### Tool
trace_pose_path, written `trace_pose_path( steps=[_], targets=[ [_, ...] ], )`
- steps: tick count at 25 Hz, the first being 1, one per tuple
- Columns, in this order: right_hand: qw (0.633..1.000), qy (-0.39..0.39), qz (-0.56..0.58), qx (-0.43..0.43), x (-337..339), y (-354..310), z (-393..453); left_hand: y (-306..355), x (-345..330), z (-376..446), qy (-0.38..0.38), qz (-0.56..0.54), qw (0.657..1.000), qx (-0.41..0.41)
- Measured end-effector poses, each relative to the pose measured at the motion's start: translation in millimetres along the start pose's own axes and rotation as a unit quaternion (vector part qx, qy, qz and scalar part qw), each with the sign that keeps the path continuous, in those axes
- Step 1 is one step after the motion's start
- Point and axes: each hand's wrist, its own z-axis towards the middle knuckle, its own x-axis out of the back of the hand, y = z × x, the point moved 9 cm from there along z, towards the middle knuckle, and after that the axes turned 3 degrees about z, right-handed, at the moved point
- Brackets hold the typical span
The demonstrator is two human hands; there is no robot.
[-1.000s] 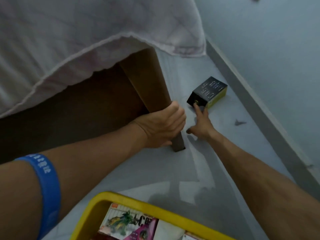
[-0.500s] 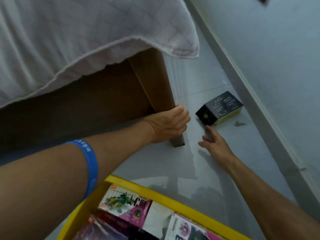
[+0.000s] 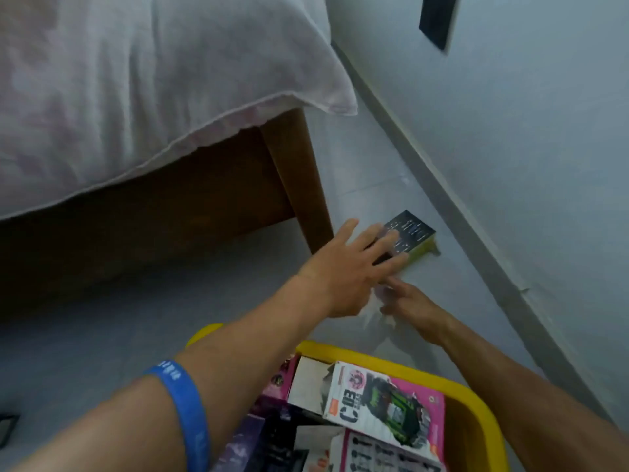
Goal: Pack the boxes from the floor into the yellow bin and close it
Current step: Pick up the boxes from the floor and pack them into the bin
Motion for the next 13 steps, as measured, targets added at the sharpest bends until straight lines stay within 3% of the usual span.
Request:
trace_pose_path(
  steps=[2, 5, 7, 9, 13],
  targets=[
    [0.999, 0.009, 0.000, 0.042, -2.6, -28.3, -22.2, -2.2, 15.2, -17.9, 0.046, -0.024, 0.998, 0.020],
    [0.993, -0.009, -0.001, 0.120, -8.9, -91.5, -61.7, -18.8, 4.1, -46.7, -0.011, -0.124, 0.983, 0.138],
    [0.987, -0.032, -0.010, 0.160, -17.6, -138.2, -93.6, -25.4, 7.6, -64.6, -0.016, -0.221, 0.953, 0.207],
    [0.980, -0.063, -0.026, 0.185, -32.5, -174.1, -128.7, -33.5, 29.1, -81.4, 0.049, -0.294, 0.921, 0.253],
    [0.968, -0.120, -0.052, 0.213, -67.1, -210.7, -199.4, -38.8, 98.9, -124.0, 0.211, -0.231, 0.920, 0.234]
  ],
)
